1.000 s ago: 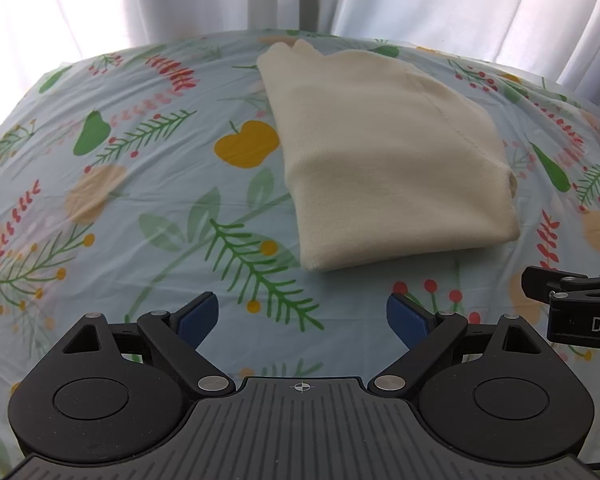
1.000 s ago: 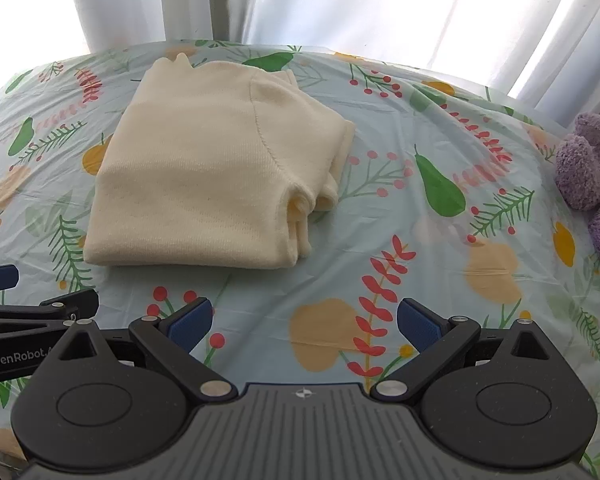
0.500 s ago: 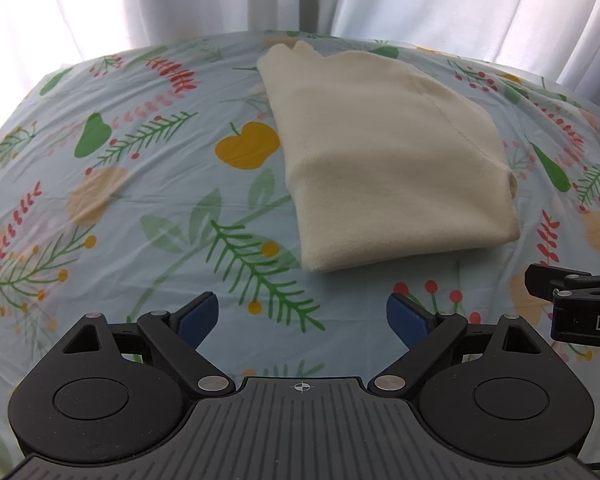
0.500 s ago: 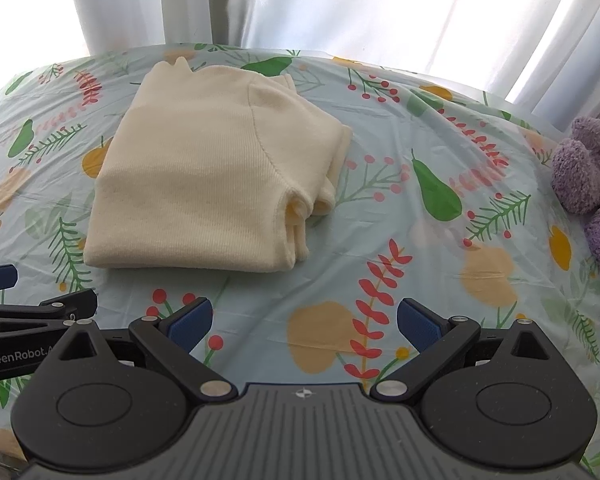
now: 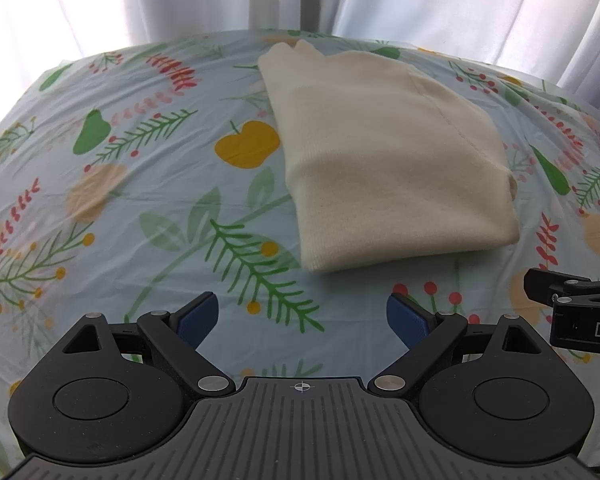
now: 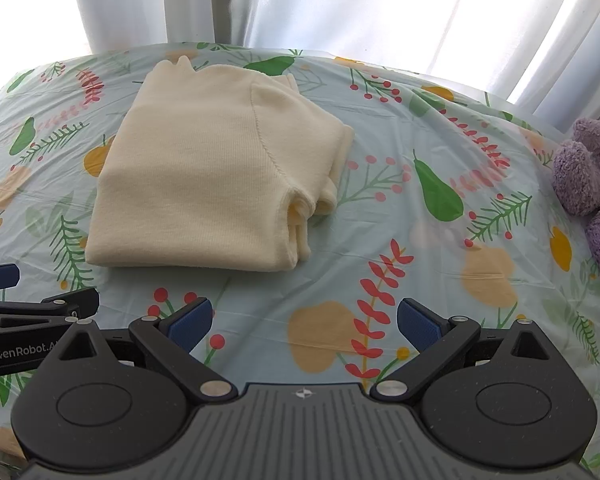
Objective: Fold small clothes
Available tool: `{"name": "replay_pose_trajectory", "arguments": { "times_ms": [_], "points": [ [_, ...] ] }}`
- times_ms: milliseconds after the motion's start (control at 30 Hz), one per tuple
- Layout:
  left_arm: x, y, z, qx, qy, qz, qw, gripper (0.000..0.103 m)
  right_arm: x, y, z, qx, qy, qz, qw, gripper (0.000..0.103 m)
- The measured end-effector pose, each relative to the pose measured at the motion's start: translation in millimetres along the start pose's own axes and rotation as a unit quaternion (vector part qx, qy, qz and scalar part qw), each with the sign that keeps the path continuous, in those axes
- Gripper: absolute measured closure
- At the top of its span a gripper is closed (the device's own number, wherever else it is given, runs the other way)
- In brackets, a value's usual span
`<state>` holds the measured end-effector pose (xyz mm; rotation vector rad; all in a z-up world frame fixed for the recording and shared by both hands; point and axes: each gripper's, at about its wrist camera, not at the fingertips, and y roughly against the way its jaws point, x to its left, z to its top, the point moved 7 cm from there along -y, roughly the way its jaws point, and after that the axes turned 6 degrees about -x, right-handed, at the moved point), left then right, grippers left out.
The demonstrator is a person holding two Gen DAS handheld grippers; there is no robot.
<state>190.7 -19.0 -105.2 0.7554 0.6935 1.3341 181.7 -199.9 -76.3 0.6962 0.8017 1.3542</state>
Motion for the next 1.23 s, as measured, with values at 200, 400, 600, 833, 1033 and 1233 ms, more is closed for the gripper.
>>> {"name": "replay_pose_trajectory", "arguments": {
  "times_ms": [200,400,600,833,1033,1233],
  "points": [
    [-1.0,1.3,0.5,-0.007,-0.004,0.002,1.0,0.008,-0.2,-0.4,0.2,0.0,0.001,0.0,1.0,0.004],
    [-1.8,1.2,1.0,-0.008,-0.009,0.006,0.9999,0.008,-0.8,-0.5,0.3,0.0,0.001,-0.001,1.0,0.004],
    [-1.2,0.4,0.7,-0.005,-0.009,0.005,0.9999,0.008,-1.6,-1.8,1.0,0.001,0.001,-0.002,1.0,0.004],
    [-1.5,0.3,0.5,-0.005,-0.009,0.005,0.9999,0.008,-1.0,-1.9,0.9,0.0,0.003,-0.003,1.0,0.004],
    [-1.2,0.3,0.3,-0.004,-0.009,0.004,0.9999,0.008,-0.9,-1.8,1.1,-0.001,0.003,-0.003,1.0,0.004],
    [-1.2,-0.8,0.1,-0.005,-0.012,0.002,0.9999,0.008,-1.0,-2.0,1.0,-0.003,0.002,-0.004,1.0,0.004]
  ]
}}
